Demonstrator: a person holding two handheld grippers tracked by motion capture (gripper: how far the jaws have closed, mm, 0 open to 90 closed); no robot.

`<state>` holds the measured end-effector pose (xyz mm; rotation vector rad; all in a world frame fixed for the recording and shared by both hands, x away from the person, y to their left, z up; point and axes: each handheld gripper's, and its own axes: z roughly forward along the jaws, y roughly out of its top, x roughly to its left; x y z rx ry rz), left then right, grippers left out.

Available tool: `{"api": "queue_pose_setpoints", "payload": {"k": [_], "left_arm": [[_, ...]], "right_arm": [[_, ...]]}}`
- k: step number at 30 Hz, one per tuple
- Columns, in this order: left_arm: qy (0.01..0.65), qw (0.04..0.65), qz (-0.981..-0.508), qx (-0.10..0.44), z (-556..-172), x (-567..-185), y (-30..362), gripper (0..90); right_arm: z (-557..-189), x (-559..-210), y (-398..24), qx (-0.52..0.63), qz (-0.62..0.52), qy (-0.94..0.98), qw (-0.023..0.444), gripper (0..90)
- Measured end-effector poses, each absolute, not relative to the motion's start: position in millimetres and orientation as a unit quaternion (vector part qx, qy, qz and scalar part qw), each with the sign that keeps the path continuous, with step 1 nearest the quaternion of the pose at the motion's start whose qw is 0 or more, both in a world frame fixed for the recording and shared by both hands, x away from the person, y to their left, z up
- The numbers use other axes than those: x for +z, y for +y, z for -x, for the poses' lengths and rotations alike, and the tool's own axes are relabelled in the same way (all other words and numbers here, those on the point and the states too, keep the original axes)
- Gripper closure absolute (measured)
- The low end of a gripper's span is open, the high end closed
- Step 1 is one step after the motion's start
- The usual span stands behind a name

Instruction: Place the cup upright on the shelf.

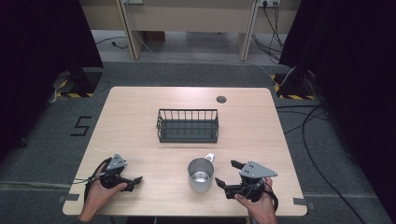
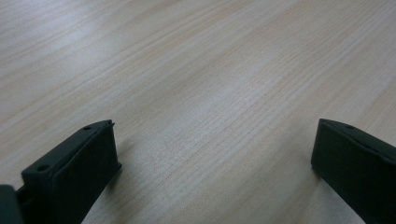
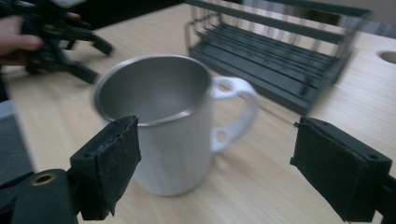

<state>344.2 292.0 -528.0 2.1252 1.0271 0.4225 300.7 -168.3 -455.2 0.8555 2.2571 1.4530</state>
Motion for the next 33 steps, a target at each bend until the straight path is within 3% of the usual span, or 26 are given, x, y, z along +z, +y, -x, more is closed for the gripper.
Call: {"api": "queue_pose_setpoints", "payload": {"k": [16,30,33], "left_arm": [[0.399,0.363,-0.826,0.164,-344.2,-528.0,292.0,0.0],[0.399,0.363,-0.826,0.164,-344.2,-528.0,292.1,0.0],[0.399,0.363,-0.826,0.164,-344.2,-528.0,292.1,0.0]], "right_arm": [[-320.4,-461.5,-135.3,0.566,-0.217,0.788,0.106,14.7],[-328.5,-467.5,-127.7,0.563,-0.191,0.798,0.098,2.9],[-331.7,-470.4,-124.0,0.566,-0.19,0.796,0.102,4.2]]}}
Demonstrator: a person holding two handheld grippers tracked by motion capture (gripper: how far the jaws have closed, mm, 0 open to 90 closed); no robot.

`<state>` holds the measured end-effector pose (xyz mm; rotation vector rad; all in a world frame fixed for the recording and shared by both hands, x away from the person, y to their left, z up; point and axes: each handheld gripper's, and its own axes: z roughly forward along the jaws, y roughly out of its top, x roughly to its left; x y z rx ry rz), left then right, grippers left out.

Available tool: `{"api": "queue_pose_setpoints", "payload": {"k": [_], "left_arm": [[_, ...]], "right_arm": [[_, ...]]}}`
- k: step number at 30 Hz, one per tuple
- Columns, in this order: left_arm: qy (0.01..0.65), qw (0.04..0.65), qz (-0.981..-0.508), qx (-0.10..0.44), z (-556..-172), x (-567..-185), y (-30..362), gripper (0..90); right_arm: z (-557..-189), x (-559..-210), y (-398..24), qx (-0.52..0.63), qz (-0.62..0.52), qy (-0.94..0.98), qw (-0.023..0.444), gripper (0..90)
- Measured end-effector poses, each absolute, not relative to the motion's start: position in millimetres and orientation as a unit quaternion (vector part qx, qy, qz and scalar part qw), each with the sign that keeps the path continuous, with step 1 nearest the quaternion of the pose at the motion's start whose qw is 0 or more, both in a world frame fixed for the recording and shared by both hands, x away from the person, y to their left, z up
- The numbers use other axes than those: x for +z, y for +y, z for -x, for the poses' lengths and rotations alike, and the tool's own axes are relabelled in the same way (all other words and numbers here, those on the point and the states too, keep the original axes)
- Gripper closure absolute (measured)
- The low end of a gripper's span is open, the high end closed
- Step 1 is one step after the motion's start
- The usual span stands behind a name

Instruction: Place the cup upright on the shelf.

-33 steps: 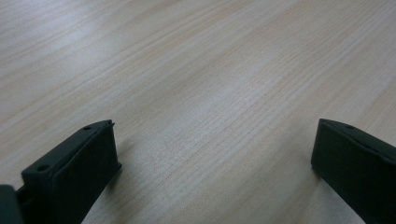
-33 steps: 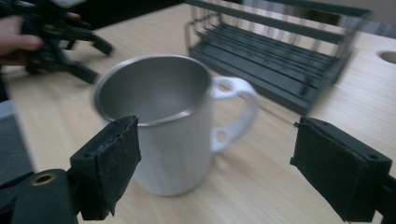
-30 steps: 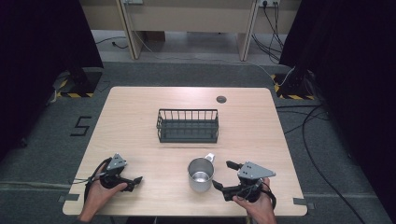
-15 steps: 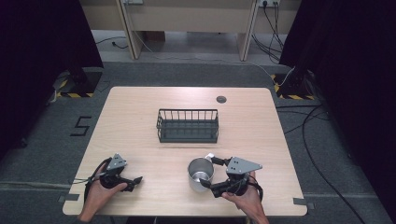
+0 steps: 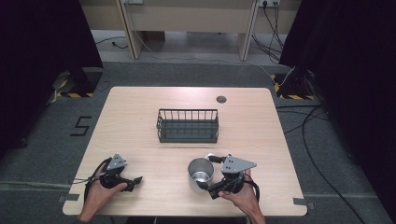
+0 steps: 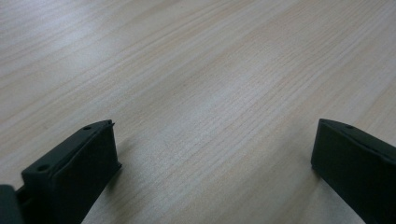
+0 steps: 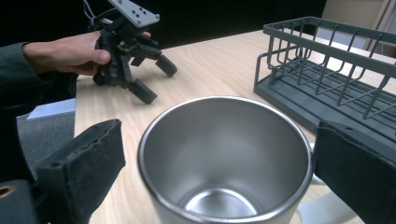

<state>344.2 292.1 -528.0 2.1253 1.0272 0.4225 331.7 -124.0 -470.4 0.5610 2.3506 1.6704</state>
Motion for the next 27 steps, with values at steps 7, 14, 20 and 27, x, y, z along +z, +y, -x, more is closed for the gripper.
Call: {"api": "queue_pose_setpoints", "payload": {"k": [7,14,20,27], "left_arm": [[0.399,0.363,-0.826,0.164,-344.1,-528.0,292.0,0.0],[0.399,0.363,-0.826,0.164,-344.2,-528.0,292.1,0.0],[0.399,0.363,-0.826,0.164,-344.1,-528.0,292.1,0.0],[0.398,0.363,-0.826,0.164,-344.1,-528.0,292.2,0.0]], "right_arm": [[-336.9,-475.0,-117.1,0.568,-0.185,0.795,0.104,3.8],[-337.5,-478.0,-112.9,0.568,-0.179,0.796,0.105,0.4],[-338.2,-480.2,-110.2,0.569,-0.174,0.796,0.115,1.6],[-334.7,-484.4,-108.1,0.572,-0.174,0.789,0.146,5.1]]}}
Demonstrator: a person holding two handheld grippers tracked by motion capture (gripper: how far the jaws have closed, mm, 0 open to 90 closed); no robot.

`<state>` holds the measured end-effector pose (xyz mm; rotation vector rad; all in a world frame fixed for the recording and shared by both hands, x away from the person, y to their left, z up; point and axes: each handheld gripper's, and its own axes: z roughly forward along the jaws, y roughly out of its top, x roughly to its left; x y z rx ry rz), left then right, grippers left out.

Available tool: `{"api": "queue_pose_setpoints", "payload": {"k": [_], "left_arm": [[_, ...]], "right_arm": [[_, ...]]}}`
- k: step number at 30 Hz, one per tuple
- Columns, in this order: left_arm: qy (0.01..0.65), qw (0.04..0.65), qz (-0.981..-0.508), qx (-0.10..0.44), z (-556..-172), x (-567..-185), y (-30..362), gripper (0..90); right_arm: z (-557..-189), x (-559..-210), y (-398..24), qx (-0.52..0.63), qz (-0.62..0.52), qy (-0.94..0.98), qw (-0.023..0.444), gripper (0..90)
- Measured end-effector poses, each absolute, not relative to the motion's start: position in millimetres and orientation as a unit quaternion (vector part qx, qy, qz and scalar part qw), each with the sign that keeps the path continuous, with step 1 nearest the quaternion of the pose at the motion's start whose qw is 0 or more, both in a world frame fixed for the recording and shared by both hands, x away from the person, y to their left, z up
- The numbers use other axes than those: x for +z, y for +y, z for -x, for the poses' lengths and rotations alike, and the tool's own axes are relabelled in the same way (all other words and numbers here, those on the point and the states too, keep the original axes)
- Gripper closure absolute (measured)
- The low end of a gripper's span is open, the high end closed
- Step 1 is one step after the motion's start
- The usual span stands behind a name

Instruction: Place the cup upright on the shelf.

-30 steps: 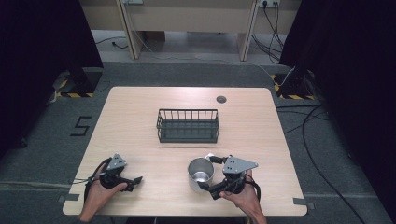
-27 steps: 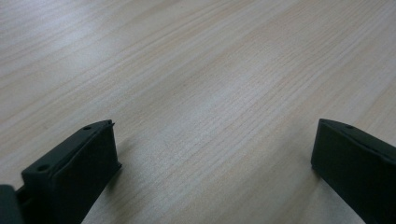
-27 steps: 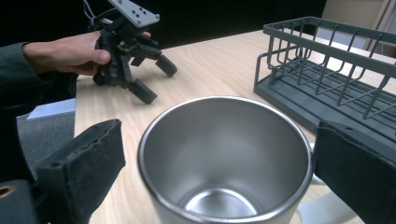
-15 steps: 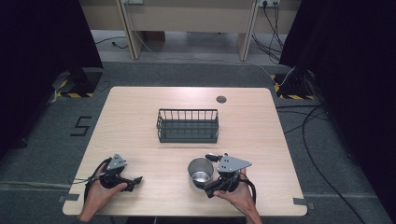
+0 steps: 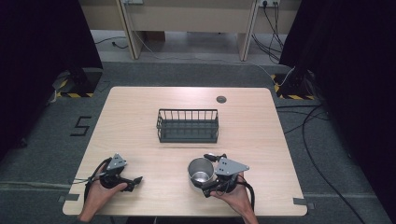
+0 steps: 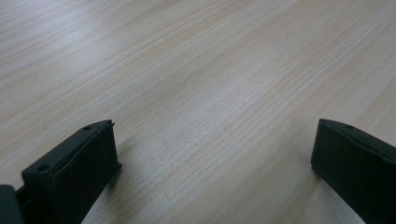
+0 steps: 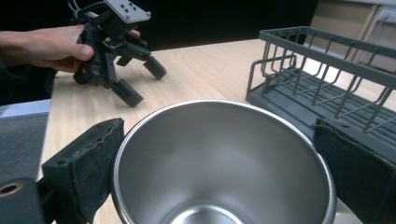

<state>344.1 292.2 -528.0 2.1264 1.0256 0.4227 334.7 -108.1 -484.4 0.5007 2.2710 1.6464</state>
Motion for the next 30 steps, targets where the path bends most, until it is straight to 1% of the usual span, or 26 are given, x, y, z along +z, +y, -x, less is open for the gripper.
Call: {"api": "queue_pose_setpoints", "payload": {"k": [2,14,19,21,25,30], "left_arm": [[0.398,0.363,-0.826,0.164,-344.1,-528.0,292.2,0.0],[0.399,0.363,-0.826,0.164,-344.1,-527.9,292.2,0.0],[0.399,0.363,-0.826,0.164,-344.1,-528.0,292.2,0.0],[0.399,0.363,-0.826,0.164,-344.1,-527.9,292.2,0.0],[0.398,0.363,-0.826,0.164,-344.1,-528.0,292.2,0.0],[0.399,0.363,-0.826,0.164,-344.1,-527.9,292.2,0.0]], "right_arm": [[-332.5,-486.6,-107.6,0.575,-0.174,0.784,0.158,5.7],[-324.4,-490.7,-105.0,0.584,-0.197,0.765,0.186,6.4],[-323.9,-488.8,-104.6,0.585,-0.218,0.759,0.182,6.5],[-322.8,-486.0,-104.1,0.586,-0.228,0.755,0.186,6.5],[-320.7,-478.1,-101.4,0.57,-0.236,0.758,0.212,6.5],[-324.8,-467.9,-97.6,0.558,-0.257,0.755,0.23,6.5]]}}
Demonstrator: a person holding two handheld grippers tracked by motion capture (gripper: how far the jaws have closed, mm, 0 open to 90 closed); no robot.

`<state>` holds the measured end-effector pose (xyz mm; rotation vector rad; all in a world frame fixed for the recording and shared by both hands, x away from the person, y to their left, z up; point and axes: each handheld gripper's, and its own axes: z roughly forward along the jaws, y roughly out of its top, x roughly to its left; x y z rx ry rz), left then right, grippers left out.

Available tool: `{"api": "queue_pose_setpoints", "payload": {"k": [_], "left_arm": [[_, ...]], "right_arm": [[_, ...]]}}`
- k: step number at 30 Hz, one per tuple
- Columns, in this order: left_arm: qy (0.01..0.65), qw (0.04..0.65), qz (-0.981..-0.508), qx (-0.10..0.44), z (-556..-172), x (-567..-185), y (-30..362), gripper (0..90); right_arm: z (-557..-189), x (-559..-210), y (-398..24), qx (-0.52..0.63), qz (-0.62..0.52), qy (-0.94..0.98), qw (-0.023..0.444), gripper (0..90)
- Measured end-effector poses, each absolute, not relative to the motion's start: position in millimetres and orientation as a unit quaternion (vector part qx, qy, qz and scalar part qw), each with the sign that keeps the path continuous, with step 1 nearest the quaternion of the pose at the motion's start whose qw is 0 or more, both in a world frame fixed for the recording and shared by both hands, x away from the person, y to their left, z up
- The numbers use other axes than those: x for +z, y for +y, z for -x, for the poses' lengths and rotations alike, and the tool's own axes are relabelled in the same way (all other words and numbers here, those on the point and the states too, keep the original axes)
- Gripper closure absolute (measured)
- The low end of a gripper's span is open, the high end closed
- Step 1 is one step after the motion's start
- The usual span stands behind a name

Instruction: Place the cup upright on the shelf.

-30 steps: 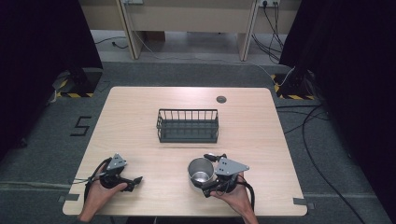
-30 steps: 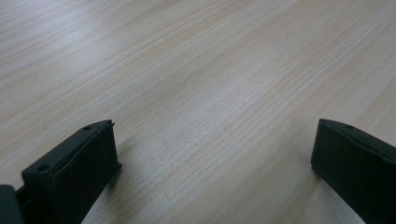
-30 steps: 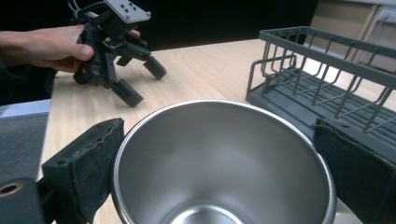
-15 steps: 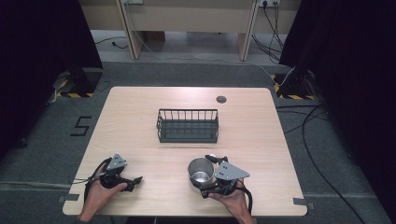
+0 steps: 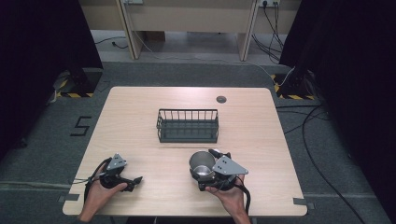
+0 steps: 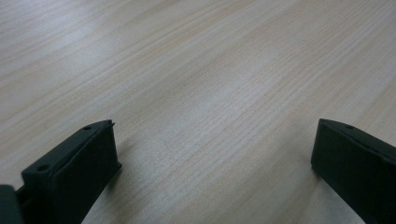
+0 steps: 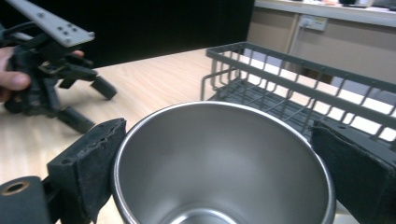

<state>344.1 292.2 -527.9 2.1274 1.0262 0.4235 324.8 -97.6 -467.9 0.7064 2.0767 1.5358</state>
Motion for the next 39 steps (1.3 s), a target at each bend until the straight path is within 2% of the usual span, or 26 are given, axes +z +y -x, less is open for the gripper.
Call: {"api": "queue_pose_setpoints", "payload": {"k": [12,39], "left_arm": [[0.398,0.362,-0.826,0.164,-344.1,-527.9,292.2,0.0],[0.398,0.363,-0.826,0.165,-344.2,-527.9,292.2,0.0]], "right_arm": [[-338.7,-447.3,-88.2,0.546,-0.283,0.746,0.254,6.5],[-371.5,-405.2,-83.4,0.54,-0.309,0.736,0.265,6.5]]}}
